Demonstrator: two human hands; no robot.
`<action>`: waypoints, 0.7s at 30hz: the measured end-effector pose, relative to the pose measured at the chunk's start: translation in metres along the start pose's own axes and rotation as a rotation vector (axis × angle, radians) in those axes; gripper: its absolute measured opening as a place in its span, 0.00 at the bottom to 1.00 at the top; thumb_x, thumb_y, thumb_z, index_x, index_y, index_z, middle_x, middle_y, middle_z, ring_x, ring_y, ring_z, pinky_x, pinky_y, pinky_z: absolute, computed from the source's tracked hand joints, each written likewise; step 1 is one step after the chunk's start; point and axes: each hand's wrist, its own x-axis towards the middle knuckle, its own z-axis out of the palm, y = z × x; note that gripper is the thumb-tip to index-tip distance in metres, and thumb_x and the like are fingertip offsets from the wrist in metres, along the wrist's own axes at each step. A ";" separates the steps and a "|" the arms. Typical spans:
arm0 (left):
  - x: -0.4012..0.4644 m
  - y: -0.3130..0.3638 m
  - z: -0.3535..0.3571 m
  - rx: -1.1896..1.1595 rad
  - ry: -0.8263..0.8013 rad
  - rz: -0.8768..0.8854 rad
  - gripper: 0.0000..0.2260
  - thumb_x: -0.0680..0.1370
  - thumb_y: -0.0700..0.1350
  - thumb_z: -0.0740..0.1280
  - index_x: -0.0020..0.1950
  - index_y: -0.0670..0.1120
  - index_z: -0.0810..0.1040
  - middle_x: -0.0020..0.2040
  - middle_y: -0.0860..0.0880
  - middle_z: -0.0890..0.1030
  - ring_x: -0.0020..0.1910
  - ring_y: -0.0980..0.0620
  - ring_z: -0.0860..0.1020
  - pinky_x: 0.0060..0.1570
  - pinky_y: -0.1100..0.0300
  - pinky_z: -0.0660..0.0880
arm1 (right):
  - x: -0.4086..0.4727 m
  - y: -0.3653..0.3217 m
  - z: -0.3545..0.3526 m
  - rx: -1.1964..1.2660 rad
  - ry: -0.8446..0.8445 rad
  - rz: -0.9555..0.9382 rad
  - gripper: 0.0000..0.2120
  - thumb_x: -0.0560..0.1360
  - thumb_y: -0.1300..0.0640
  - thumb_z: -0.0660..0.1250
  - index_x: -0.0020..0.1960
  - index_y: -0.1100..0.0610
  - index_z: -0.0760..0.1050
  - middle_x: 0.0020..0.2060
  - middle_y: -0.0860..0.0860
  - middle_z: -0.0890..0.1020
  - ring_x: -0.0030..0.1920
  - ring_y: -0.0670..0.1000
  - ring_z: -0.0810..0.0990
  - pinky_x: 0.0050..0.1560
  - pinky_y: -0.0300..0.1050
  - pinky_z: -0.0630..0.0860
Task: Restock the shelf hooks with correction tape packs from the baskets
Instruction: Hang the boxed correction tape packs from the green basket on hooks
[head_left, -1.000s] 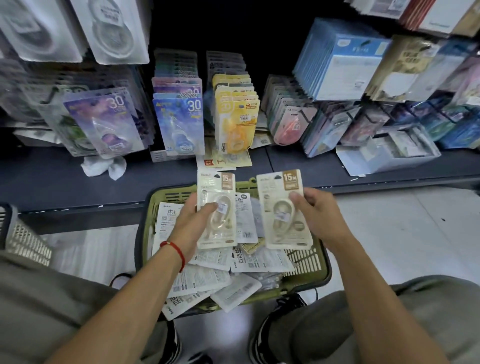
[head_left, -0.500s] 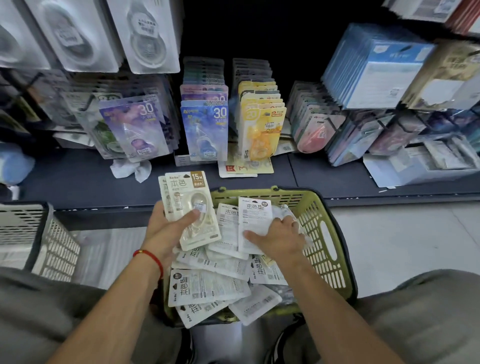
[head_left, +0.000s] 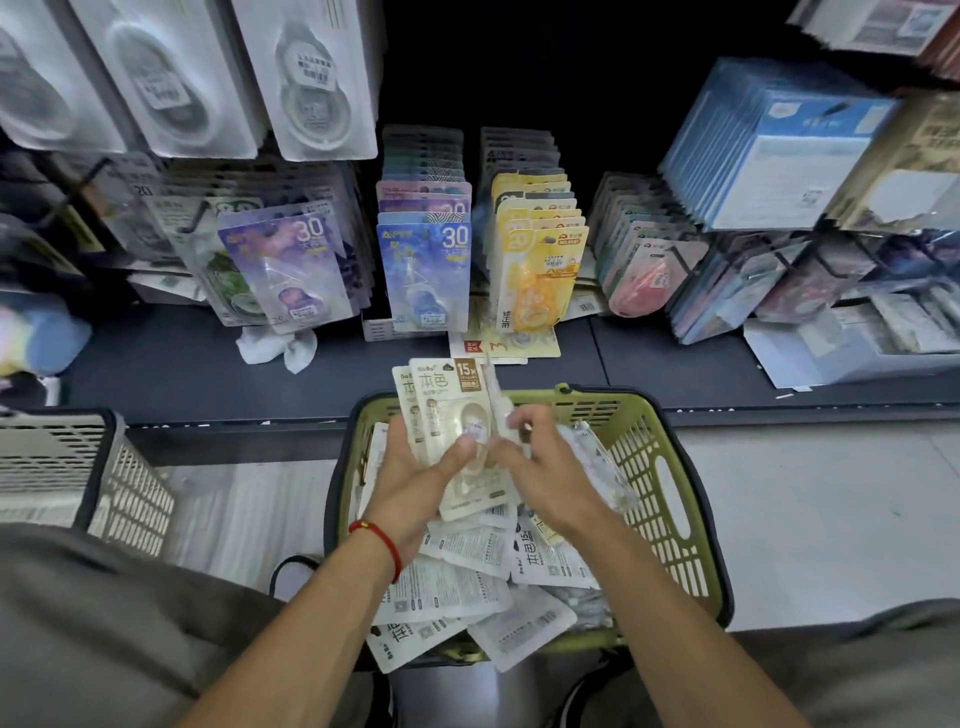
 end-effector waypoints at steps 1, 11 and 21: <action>-0.001 0.001 0.001 -0.060 -0.024 -0.023 0.24 0.76 0.57 0.76 0.70 0.59 0.72 0.62 0.56 0.85 0.60 0.54 0.85 0.57 0.49 0.82 | -0.003 -0.001 0.008 0.066 -0.025 -0.033 0.10 0.81 0.42 0.64 0.61 0.42 0.68 0.59 0.44 0.74 0.53 0.39 0.81 0.41 0.35 0.81; 0.004 0.013 -0.030 -0.237 0.168 -0.111 0.24 0.75 0.42 0.78 0.68 0.52 0.75 0.60 0.46 0.87 0.57 0.42 0.86 0.56 0.37 0.83 | 0.018 -0.011 0.027 0.220 -0.012 -0.156 0.12 0.80 0.47 0.62 0.61 0.38 0.79 0.63 0.39 0.82 0.58 0.46 0.84 0.60 0.57 0.82; -0.002 0.022 -0.074 -0.178 0.379 -0.059 0.21 0.75 0.35 0.77 0.62 0.52 0.76 0.54 0.49 0.88 0.50 0.46 0.88 0.46 0.42 0.86 | 0.019 0.042 0.048 -0.819 -0.377 0.045 0.56 0.71 0.22 0.65 0.86 0.46 0.44 0.86 0.50 0.42 0.85 0.53 0.40 0.84 0.59 0.41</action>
